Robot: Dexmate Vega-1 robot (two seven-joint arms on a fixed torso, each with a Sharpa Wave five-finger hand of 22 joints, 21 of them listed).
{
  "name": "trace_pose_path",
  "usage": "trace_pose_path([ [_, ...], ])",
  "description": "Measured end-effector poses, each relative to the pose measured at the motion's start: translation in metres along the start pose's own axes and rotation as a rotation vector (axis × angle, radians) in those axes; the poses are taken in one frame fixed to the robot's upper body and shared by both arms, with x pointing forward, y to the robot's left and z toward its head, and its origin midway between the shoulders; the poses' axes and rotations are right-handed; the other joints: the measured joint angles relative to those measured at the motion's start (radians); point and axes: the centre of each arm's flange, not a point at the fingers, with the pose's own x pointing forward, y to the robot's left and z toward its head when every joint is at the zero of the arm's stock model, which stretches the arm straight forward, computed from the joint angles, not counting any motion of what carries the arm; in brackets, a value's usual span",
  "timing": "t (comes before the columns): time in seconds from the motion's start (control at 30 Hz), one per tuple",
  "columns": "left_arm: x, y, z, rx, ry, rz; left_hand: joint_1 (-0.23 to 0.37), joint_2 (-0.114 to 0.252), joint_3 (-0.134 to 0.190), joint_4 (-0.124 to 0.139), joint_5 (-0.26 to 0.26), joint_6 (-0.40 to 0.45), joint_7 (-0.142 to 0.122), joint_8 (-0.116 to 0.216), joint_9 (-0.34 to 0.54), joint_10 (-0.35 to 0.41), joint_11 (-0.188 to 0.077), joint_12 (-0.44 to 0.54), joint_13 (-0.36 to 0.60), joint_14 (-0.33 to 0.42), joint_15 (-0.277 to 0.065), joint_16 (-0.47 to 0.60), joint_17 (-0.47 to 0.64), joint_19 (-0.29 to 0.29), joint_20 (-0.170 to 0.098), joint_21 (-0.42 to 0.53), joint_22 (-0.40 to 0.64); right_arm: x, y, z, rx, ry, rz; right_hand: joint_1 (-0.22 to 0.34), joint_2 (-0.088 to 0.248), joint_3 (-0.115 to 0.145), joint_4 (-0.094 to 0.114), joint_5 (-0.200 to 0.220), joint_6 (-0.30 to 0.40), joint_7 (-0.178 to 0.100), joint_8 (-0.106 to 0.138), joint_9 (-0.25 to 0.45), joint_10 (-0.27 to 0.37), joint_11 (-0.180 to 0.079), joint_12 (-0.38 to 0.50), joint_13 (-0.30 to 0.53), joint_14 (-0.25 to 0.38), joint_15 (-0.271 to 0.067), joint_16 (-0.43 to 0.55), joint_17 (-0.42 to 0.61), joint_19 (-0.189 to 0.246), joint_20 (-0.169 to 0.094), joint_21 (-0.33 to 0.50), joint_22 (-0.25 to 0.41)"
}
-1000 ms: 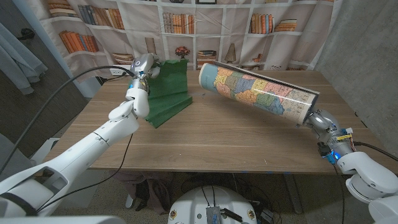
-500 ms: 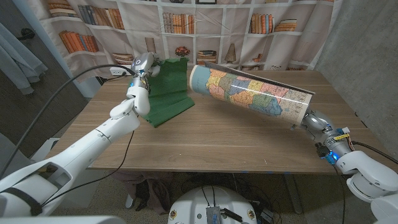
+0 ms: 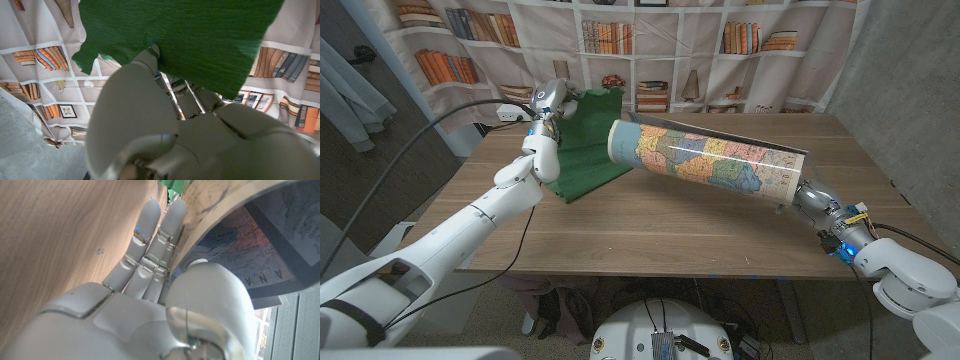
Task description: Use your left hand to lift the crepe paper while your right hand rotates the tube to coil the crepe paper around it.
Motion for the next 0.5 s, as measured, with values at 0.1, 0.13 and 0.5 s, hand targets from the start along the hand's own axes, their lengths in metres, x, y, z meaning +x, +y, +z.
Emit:
trace_pose_path([
  [0.1, 0.0, 0.0, 0.001, -0.005, -0.005, -0.003, 0.0, 0.0, 0.0, 0.0, 0.0, 0.0, 0.0, 0.0, 0.0, 0.0, 0.0, 0.0, 0.001, 0.0, 0.0, 0.0, 0.001, -0.002, 0.002, 0.0, 0.0, 0.002, 0.001, -0.001, -0.002, 0.007, 0.011, 0.008, 0.0, 0.0, 0.0, 0.0, 0.001, -0.001, 0.0, 0.0, 0.0, 0.0, 0.0, 0.0, 0.0, 0.0, 0.0, 0.0, 0.0, 0.0, 0.005, 0.0],
  [0.13, 0.001, 0.0, 0.001, -0.005, -0.007, -0.004, 0.0, 0.0, 0.0, 0.0, 0.0, 0.0, 0.0, 0.0, 0.0, 0.0, 0.0, 0.0, 0.001, 0.0, 0.0, 0.0, 0.001, -0.004, 0.004, 0.0, 0.0, 0.002, 0.002, -0.001, -0.002, 0.009, 0.015, 0.008, 0.0, 0.0, 0.0, -0.001, 0.001, -0.001, -0.001, 0.0, 0.0, 0.0, 0.0, 0.0, 0.0, 0.0, 0.0, 0.0, 0.0, 0.0, 0.006, 0.0],
  [0.5, 0.01, 0.002, 0.013, -0.005, -0.058, -0.011, 0.0, 0.0, 0.0, 0.0, 0.0, 0.0, 0.0, 0.0, 0.002, 0.0, 0.0, -0.004, 0.001, 0.0, 0.0, -0.004, 0.007, -0.009, 0.002, 0.014, 0.0, 0.009, 0.006, -0.006, -0.01, 0.035, 0.042, 0.008, 0.0, 0.0, 0.0, -0.004, 0.001, -0.001, -0.002, -0.001, 0.0, 0.0, 0.0, 0.004, 0.0, 0.0, 0.0, 0.002, 0.0, 0.0, 0.006, 0.0],
])
